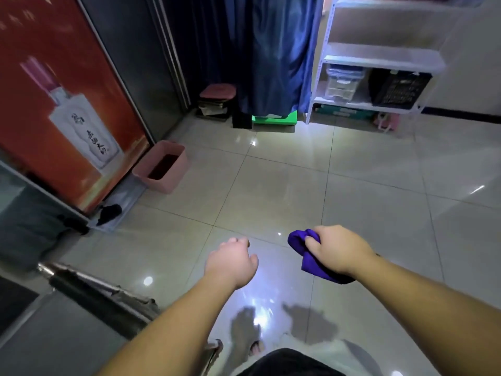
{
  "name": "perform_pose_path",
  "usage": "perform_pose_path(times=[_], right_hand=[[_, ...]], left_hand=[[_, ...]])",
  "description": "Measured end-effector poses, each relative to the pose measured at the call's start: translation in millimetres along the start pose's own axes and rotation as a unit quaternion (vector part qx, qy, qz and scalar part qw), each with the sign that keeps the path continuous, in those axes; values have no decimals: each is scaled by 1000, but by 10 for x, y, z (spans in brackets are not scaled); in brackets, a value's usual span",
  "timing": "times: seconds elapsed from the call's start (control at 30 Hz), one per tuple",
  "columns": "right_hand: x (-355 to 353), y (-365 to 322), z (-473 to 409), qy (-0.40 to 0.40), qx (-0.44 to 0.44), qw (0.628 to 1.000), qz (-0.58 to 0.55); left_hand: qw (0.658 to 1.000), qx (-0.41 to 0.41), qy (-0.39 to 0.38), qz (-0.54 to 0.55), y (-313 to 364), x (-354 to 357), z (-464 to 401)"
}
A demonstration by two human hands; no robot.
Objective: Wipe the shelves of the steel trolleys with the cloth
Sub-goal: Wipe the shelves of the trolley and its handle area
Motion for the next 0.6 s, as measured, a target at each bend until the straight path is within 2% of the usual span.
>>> perform_pose_path(times=[0.33, 0.47, 0.6], right_hand=[[-411, -753, -1846, -21, -68, 997, 29], [-559, -1177, -2820, -46, -102, 994, 19], [-650, -1799, -3631, -113, -154, 981, 34]], left_hand=[[998, -55, 8, 8, -558, -788, -1447], [991, -122, 27, 42, -885, -1135, -2056], [974, -203, 40, 96, -1271, -1430, -2392]])
Point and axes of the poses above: each hand's wrist, its own z-axis away from the middle knuckle, its own x-axis out of the palm, y = z × x, the point moved 5 cm from there along -z, towards the middle knuckle, and after that the axes turned 10 degrees about -z, right-handed, at the moved point
